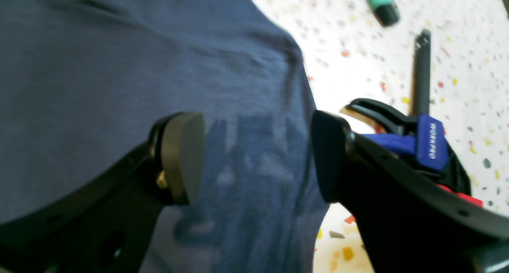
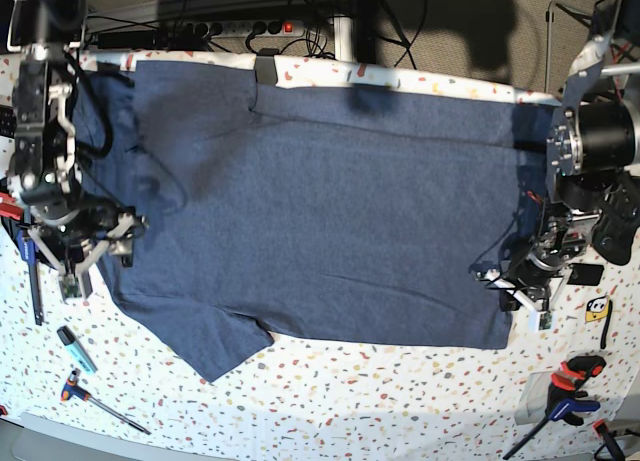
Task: Fold the T-shirt properly
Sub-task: 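Move the right gripper to the opposite sleeve edge and grasp it, then lift the grasped edge with both grippers and fold it over the folded strip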
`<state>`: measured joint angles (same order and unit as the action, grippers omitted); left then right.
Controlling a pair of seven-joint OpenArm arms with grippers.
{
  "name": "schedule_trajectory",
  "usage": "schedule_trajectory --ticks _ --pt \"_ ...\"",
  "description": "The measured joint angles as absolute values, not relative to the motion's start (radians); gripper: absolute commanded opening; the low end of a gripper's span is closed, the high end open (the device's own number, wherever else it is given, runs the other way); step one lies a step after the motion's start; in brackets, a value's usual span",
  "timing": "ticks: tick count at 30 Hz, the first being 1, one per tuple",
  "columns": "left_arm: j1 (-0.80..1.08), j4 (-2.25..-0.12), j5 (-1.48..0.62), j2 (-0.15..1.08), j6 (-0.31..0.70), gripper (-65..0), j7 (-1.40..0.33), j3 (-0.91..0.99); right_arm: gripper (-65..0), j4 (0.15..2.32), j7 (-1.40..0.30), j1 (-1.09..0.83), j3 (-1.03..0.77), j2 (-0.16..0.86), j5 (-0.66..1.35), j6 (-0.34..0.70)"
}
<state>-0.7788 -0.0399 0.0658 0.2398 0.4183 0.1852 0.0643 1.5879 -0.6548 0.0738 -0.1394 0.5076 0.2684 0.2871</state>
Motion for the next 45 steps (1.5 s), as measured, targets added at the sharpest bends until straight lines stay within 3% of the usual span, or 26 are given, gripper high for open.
schedule_trajectory --ticks 8,19,26,32,38,45 --pt "-0.779 -0.042 0.065 0.240 0.419 -65.0 0.176 0.064 -23.6 1.189 -0.707 0.391 -0.052 0.543 0.351 0.424" --pt "-0.779 -0.043 0.065 0.240 0.419 -65.0 0.170 0.064 -23.7 0.582 -0.590 0.776 0.204 0.528 0.186 0.429" --pt "-0.779 -0.043 0.065 0.240 0.419 -65.0 0.168 0.064 -24.2 0.320 -0.466 0.861 0.252 0.490 0.078 0.429" --pt "-0.779 -0.043 0.066 0.240 0.419 -65.0 0.168 0.064 -36.0 0.289 -0.434 0.852 0.252 0.462 0.080 0.430" --pt "-0.779 -0.043 0.066 0.240 0.419 -65.0 0.168 0.064 -63.3 0.287 -0.356 0.842 0.252 0.463 0.033 0.430" --pt "-0.776 -0.042 0.010 0.240 0.420 -65.0 0.194 0.064 -65.0 0.287 -0.323 0.844 0.252 0.463 0.001 0.428"
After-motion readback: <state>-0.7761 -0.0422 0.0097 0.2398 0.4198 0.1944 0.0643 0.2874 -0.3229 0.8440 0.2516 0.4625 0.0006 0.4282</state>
